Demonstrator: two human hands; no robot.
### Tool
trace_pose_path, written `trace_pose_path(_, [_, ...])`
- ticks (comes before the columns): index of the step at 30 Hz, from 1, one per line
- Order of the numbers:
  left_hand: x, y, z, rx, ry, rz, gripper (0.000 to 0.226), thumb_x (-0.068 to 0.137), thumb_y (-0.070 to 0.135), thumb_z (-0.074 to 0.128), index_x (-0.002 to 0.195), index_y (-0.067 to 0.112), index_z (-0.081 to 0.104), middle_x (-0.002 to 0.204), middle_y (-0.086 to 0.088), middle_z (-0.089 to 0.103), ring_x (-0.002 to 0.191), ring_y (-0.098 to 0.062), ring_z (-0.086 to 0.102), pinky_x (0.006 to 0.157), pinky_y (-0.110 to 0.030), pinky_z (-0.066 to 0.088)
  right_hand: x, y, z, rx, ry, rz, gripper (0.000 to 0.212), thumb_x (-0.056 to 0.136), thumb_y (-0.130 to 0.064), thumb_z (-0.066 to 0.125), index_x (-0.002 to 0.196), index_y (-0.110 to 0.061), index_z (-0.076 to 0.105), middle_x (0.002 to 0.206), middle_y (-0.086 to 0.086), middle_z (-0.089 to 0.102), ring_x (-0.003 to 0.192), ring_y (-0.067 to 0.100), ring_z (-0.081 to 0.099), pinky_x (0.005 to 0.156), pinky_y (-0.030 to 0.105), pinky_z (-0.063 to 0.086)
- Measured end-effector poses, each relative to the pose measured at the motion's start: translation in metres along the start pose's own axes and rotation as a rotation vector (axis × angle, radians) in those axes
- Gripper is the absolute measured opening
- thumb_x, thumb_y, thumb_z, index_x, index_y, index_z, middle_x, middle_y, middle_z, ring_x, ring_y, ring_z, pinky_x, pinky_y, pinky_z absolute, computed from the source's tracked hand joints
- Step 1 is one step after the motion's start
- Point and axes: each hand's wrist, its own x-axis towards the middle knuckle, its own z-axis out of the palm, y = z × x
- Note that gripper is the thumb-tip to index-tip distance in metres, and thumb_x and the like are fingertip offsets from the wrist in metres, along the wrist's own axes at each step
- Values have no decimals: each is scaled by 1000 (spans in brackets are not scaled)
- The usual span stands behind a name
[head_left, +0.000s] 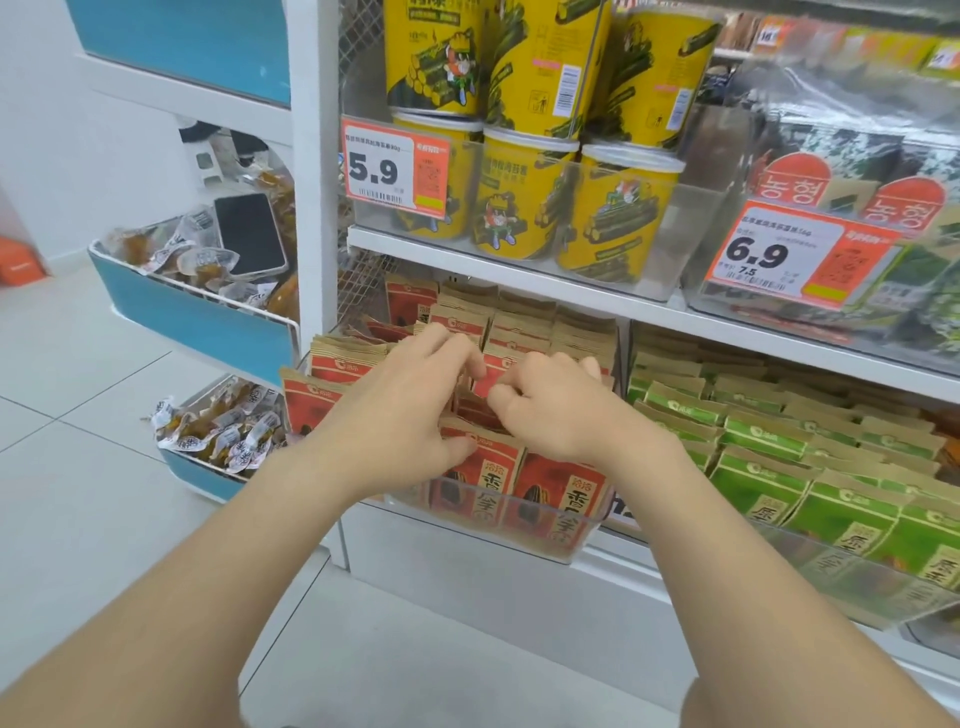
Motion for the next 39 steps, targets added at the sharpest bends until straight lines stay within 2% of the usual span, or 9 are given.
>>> trace_pose_path(3, [3, 3, 1, 131, -84, 35, 75, 89, 46, 74, 155, 33, 41, 147, 15, 44, 128, -15, 39, 112, -42, 40, 5, 6, 6, 150, 229, 55, 37, 103, -24, 42, 75, -22, 66, 75, -4, 67, 84, 23, 60, 105, 53, 42])
trace_pose_path(5, [3, 6, 0, 141, -85, 36, 67, 92, 45, 69, 154, 33, 45, 146, 17, 47, 128, -14, 38, 113, -45, 38, 10, 9, 7, 269, 396, 110, 34, 101, -19, 44, 107, -25, 77, 98, 2, 78, 101, 32, 70, 107, 55, 49])
trace_pose_path(10, [-3, 9, -2, 96, -88, 40, 47, 97, 39, 66, 141, 32, 53, 132, 18, 56, 122, -9, 48, 111, -41, 42, 31, 15, 10, 111, 239, 206, 49, 102, -10, 48, 146, -25, 64, 138, 11, 69, 137, 42, 49, 114, 51, 30])
trace_pose_path(13, [-5, 9, -2, 50, -96, 35, 39, 97, 34, 66, 134, 31, 56, 123, 17, 59, 114, -9, 55, 105, -40, 49, 42, 17, 9, 42, 214, 245, 52, 94, -5, 57, 140, -27, 66, 134, 14, 68, 137, 45, 44, 109, 51, 30])
trace_pose_path(19, [-4, 10, 0, 95, -156, 21, 42, 98, 35, 61, 140, 35, 64, 122, 12, 56, 118, -15, 52, 106, -45, 49, 48, 12, 15, -37, 171, 181, 12, 90, -20, 74, 96, -31, 71, 119, 2, 71, 126, 38, 53, 94, 47, 28])
trace_pose_path(23, [-4, 12, 2, 140, -166, -1, 42, 98, 37, 60, 141, 34, 62, 124, 11, 57, 118, -16, 52, 107, -47, 47, 40, 18, 17, 44, 257, 71, 27, 98, -25, 73, 125, -23, 75, 129, 6, 71, 130, 35, 57, 106, 49, 47])
trace_pose_path(28, [-6, 17, -3, 122, -167, -31, 50, 90, 41, 56, 138, 34, 66, 119, 16, 62, 114, -16, 54, 105, -46, 48, 9, 13, -1, 85, 542, -31, 19, 99, -32, 73, 116, -27, 80, 106, -3, 78, 105, 27, 68, 81, 39, 58])
trace_pose_path(32, [-5, 23, -16, -46, 172, -149, 32, 91, 30, 52, 107, 31, 80, 96, 17, 74, 88, -6, 67, 81, -37, 61, -16, 18, -13, 149, 897, -117, 8, 95, -30, 77, 99, -23, 79, 80, -8, 75, 76, 21, 69, 66, 40, 57])
trace_pose_path(39, [-8, 59, -24, -392, 584, -2, 21, 104, 10, 61, 123, 18, 62, 120, 8, 65, 117, -8, 62, 102, -34, 52, -58, 0, -38, 539, 1273, -283, 9, 97, -17, 78, 95, -11, 71, 76, -5, 68, 64, 14, 64, 59, 32, 52])
